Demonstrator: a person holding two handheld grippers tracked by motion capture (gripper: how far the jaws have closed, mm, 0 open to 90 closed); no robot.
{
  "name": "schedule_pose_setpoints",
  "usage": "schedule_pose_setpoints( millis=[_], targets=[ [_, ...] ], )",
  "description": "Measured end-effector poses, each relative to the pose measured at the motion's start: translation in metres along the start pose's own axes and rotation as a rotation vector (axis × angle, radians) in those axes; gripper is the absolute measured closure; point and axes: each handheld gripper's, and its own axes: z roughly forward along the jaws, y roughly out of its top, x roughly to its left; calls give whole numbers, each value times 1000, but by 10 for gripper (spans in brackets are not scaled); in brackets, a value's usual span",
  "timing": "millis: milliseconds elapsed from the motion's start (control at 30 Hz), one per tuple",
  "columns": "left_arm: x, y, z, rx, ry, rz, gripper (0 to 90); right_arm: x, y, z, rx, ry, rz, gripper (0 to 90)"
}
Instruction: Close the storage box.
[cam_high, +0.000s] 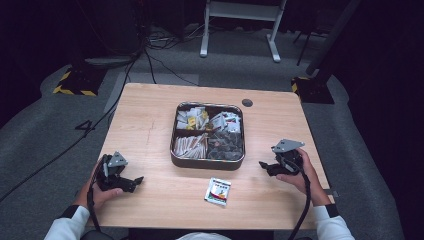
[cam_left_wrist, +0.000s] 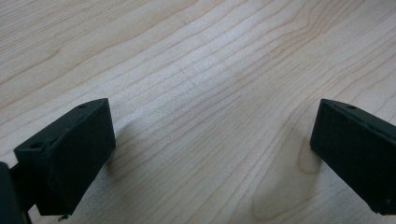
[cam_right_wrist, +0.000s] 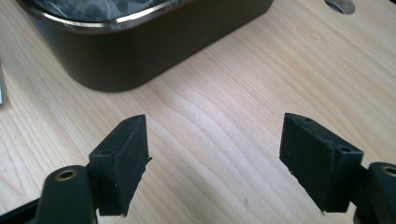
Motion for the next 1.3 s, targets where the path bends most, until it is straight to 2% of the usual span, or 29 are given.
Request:
schedule_pose_setpoints(
  millis=[533, 900, 1000, 1167, 1300],
  targets=[
    [0, 0, 0, -2, 0, 3, 2, -5, -37, -6, 17, 1, 64, 244],
    [0, 0, 0, -2, 1, 3, 2, -10, -72, -11, 20, 2, 139, 246],
    [0, 0, 0, -2, 1, 3, 2, -10, -82, -11, 15, 15, 162, 242],
    [0, 0, 0, 0, 1, 3, 2, -11, -93, -15, -21, 34, 221, 232],
    [0, 0, 0, 0, 1, 2, 2, -9, -101, -17, -67, 13, 237, 232]
  ],
)
